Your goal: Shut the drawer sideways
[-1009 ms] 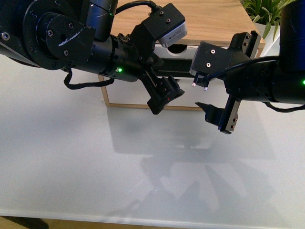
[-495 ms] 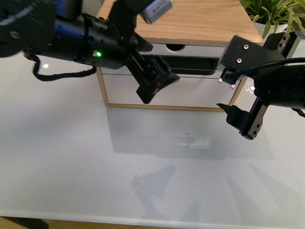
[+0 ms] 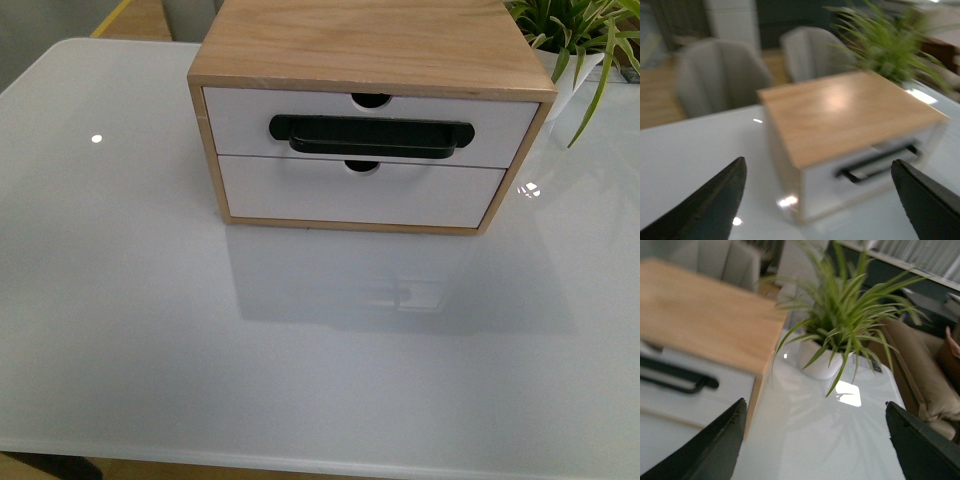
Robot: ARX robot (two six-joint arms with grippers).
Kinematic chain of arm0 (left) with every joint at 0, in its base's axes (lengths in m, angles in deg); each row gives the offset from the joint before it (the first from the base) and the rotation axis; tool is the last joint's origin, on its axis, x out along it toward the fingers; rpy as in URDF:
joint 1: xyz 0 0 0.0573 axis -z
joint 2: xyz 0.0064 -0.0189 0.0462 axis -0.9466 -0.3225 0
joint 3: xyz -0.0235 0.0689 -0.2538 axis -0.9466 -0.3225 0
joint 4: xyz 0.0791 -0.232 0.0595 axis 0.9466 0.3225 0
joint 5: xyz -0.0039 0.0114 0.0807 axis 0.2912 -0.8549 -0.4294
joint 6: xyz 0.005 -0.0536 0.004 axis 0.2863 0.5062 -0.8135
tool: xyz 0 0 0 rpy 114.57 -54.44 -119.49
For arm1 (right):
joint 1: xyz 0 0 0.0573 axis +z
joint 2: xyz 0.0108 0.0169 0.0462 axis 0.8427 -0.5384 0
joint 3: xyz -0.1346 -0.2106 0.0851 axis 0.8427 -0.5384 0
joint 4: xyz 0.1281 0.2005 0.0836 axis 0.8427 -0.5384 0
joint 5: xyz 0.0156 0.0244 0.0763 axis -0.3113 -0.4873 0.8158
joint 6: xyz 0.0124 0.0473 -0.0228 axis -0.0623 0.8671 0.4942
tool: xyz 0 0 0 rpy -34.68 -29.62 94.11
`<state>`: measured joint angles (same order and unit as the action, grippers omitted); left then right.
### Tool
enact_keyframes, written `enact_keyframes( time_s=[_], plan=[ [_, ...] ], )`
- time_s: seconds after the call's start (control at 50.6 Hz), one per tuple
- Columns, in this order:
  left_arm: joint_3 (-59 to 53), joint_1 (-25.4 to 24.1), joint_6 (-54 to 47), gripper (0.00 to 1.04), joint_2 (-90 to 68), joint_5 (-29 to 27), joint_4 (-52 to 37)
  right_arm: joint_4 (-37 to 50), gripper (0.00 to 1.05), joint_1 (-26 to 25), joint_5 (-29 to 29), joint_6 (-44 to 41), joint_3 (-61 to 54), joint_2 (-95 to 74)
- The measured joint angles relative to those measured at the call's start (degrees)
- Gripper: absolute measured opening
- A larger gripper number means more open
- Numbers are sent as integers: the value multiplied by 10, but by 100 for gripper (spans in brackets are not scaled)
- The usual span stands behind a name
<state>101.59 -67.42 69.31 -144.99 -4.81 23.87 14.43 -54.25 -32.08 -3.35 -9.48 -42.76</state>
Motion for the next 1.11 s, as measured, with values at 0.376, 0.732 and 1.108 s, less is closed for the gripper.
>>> enact_keyframes(
  time_s=[0.376, 0.732, 1.108],
  plan=[
    [-150, -26, 24, 20, 116, -211, -58, -30, 14, -31, 8, 167, -89, 138],
    [-228, -37, 27, 2, 264, -209, 14, -95, 2, -31, 8, 172, -139, 258],
    [-265, -37, 27, 2, 401, -209, 104, -231, 2, -31, 8, 172, -139, 406]
  ],
)
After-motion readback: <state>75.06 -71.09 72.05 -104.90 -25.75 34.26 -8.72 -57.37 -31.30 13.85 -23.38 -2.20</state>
